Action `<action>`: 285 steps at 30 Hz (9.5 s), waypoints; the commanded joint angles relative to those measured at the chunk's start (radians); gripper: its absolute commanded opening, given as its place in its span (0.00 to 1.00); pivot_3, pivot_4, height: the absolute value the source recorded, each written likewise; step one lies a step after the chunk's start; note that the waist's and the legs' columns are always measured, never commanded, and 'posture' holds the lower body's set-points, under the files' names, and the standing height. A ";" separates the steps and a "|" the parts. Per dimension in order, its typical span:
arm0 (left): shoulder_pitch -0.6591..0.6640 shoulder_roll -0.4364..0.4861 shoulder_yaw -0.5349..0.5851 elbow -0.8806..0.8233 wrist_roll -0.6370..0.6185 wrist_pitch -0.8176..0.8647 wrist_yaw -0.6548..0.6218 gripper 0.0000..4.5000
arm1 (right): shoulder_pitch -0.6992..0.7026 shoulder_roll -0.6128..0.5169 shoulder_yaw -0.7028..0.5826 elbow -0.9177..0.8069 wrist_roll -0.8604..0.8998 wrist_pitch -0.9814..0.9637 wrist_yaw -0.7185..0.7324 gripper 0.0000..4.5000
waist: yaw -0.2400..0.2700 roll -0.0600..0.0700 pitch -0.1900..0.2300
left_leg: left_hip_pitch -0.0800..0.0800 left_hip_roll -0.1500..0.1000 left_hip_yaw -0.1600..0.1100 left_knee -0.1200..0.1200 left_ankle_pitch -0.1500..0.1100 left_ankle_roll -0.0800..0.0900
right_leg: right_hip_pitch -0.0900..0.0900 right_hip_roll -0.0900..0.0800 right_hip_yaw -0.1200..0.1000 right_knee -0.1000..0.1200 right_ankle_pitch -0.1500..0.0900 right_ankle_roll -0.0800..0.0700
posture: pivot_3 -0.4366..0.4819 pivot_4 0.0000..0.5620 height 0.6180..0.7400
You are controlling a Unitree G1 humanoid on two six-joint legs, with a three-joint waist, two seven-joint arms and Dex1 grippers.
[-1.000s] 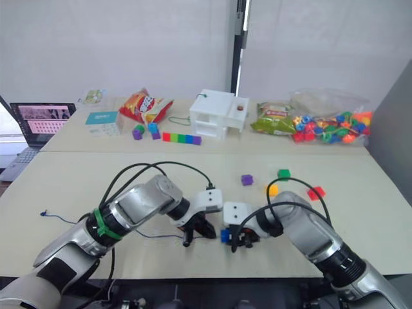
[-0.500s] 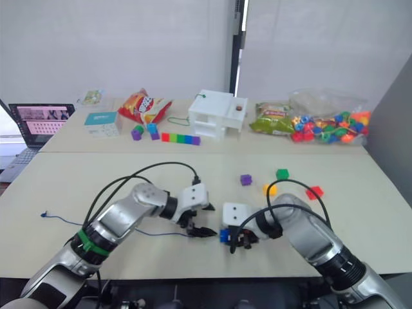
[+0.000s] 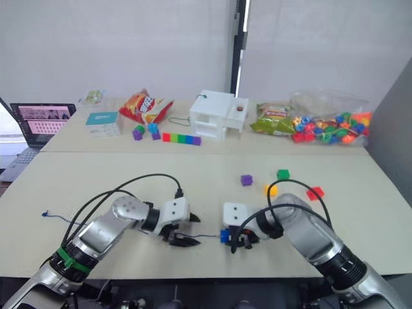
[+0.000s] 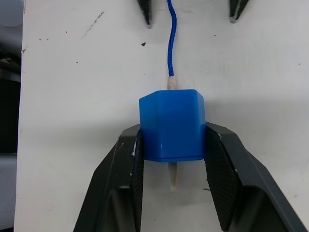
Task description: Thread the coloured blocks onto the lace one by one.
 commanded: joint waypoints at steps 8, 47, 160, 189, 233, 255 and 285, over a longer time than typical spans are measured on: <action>0.003 -0.090 -0.043 0.012 0.026 -0.011 -0.007 0.02 | 0.010 0.005 0.019 -0.010 0.022 0.014 0.000 0.29 | 0.000 0.000 0.000 | 0.000 0.000 0.000 0.000 0.000 0.000 | 0.000 0.000 0.000 0.000 0.000 0.000 | 0.48 0.27 1.00; -0.116 -0.290 -0.130 0.126 0.135 0.040 0.086 0.80 | 0.179 -0.113 -0.234 -0.023 0.154 -0.086 -0.079 1.00 | 0.006 -0.001 0.000 | -0.002 0.000 0.000 0.001 -0.001 0.001 | 0.000 0.000 0.000 -0.001 0.000 0.001 | 0.48 0.27 1.00; 0.096 -0.162 0.059 -0.065 -0.124 0.027 0.102 0.00 | 0.028 -0.017 -0.042 -0.004 0.093 -0.050 -0.070 0.00 | 0.001 -0.004 0.002 | 0.000 0.001 0.000 -0.002 0.000 -0.002 | -0.004 -0.001 -0.001 0.007 -0.002 -0.004 | 0.48 0.27 1.00; 0.077 -0.148 0.038 -0.052 -0.077 0.050 0.103 0.51 | 0.021 -0.014 -0.034 -0.001 0.088 -0.047 -0.071 0.00 | 0.001 -0.004 0.002 | 0.000 0.000 0.000 -0.002 0.000 -0.002 | -0.004 -0.001 -0.001 0.007 -0.002 -0.004 | 0.48 0.27 1.00; 0.145 -0.101 0.135 -0.127 -0.123 0.097 0.088 0.00 | 0.377 0.206 -0.772 -0.178 0.257 0.272 -0.600 1.00 | 0.003 -0.004 0.002 | 0.000 0.001 -0.001 -0.004 0.000 -0.002 | -0.004 -0.002 0.000 0.007 -0.002 -0.004 | 0.48 0.27 1.00; 0.189 -0.096 0.153 -0.202 -0.155 0.141 0.146 0.00 | 0.051 0.379 -0.840 0.433 0.114 0.065 -1.144 1.00 | -0.011 -0.002 0.002 | 0.001 0.000 0.001 -0.006 0.001 -0.004 | -0.004 -0.001 0.001 0.008 -0.002 -0.004 | 0.48 0.27 1.00; 0.174 -0.039 0.198 -0.197 -0.188 0.165 0.130 0.00 | 0.187 0.610 -0.647 -0.599 0.501 0.653 -1.238 0.27 | -0.020 0.003 0.002 | 0.000 0.002 -0.001 -0.007 0.001 -0.004 | -0.005 -0.001 0.000 0.008 -0.003 -0.004 | 0.48 0.27 1.00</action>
